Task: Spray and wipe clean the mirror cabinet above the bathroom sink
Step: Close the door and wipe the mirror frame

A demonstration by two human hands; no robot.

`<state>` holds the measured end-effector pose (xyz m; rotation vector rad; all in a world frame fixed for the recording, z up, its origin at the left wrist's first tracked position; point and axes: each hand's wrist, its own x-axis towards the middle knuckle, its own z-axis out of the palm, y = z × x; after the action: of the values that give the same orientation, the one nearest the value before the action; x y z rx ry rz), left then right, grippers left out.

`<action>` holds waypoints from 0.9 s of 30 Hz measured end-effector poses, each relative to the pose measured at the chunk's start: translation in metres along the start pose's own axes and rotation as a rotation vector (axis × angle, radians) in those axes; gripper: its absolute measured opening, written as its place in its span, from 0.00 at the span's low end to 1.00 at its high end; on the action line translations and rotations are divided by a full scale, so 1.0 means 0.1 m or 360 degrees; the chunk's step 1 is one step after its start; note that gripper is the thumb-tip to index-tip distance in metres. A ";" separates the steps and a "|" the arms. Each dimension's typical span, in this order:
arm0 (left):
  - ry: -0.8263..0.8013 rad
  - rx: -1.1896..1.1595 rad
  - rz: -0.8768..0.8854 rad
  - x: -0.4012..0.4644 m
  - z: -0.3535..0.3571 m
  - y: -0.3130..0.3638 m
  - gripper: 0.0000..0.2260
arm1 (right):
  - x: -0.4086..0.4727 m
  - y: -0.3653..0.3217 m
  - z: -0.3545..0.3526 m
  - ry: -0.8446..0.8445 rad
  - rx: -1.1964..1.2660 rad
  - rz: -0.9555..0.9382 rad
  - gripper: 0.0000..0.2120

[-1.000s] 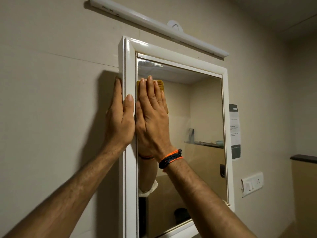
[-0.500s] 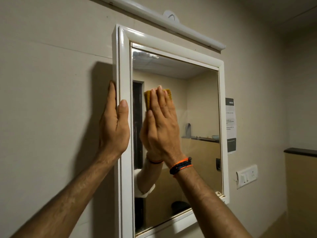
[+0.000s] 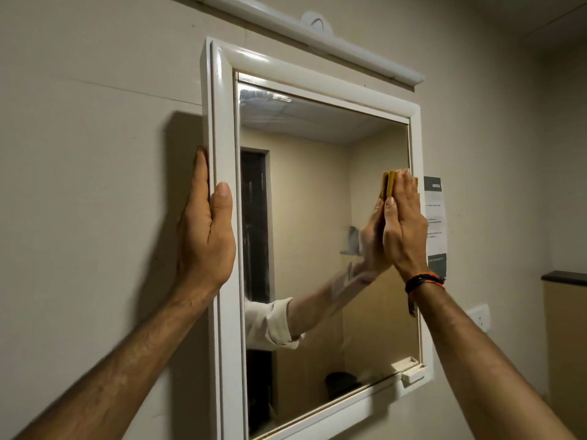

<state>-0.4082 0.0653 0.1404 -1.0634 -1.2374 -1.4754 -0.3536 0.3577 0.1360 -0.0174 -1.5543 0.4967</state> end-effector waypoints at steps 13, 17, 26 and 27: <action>0.0013 0.0012 -0.0058 -0.03 0.02 0.08 0.25 | -0.51 -0.22 0.12 -0.0012 -0.0038 0.0093 0.27; -0.0005 -0.0006 -0.0055 -0.03 0.02 0.09 0.24 | -0.68 -0.79 0.38 -0.0023 -0.0063 -0.0160 0.27; -0.0031 0.0023 -0.0067 -0.01 -0.01 0.05 0.25 | -1.09 -1.76 0.76 -0.0100 0.0187 -0.0499 0.26; -0.0028 0.0014 -0.0073 -0.02 -0.01 0.05 0.25 | -1.10 -1.77 0.75 -0.0104 0.0189 -0.0481 0.26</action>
<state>-0.4031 0.0644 0.1397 -1.0505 -1.2872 -1.4966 -0.3669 0.1412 0.0914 0.3232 -1.5550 0.3508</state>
